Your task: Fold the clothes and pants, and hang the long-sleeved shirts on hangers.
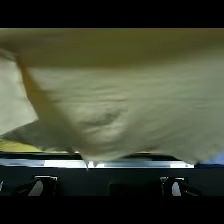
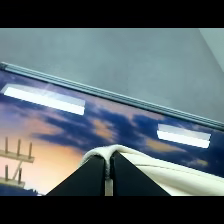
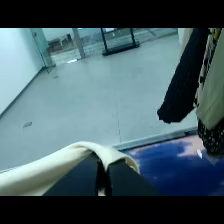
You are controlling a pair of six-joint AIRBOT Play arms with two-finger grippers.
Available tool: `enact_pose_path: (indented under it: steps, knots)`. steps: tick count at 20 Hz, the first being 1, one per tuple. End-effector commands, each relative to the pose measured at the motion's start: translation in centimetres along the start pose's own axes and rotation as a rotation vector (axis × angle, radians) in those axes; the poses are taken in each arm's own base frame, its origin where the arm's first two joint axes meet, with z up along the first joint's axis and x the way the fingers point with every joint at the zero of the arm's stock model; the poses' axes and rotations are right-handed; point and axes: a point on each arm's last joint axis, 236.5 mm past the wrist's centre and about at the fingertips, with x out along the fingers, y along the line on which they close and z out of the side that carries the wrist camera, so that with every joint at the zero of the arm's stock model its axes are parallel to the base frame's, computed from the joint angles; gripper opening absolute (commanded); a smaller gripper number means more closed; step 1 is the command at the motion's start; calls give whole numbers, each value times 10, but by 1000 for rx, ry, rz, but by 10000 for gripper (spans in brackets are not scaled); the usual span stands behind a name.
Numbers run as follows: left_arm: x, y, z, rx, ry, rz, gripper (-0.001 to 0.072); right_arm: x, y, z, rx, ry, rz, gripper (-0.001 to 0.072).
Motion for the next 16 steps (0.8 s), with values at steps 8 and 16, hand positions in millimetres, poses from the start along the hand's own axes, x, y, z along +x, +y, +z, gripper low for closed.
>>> enact_pose_path:
  steps: [8,16]
  knots:
    - [290,69,-229,-60,728,-97,13,188,-135,-303,329,1056,-84,27]
    - [442,75,-394,-42,928,-124,14,288,-187,-479,431,1152,-78,27]
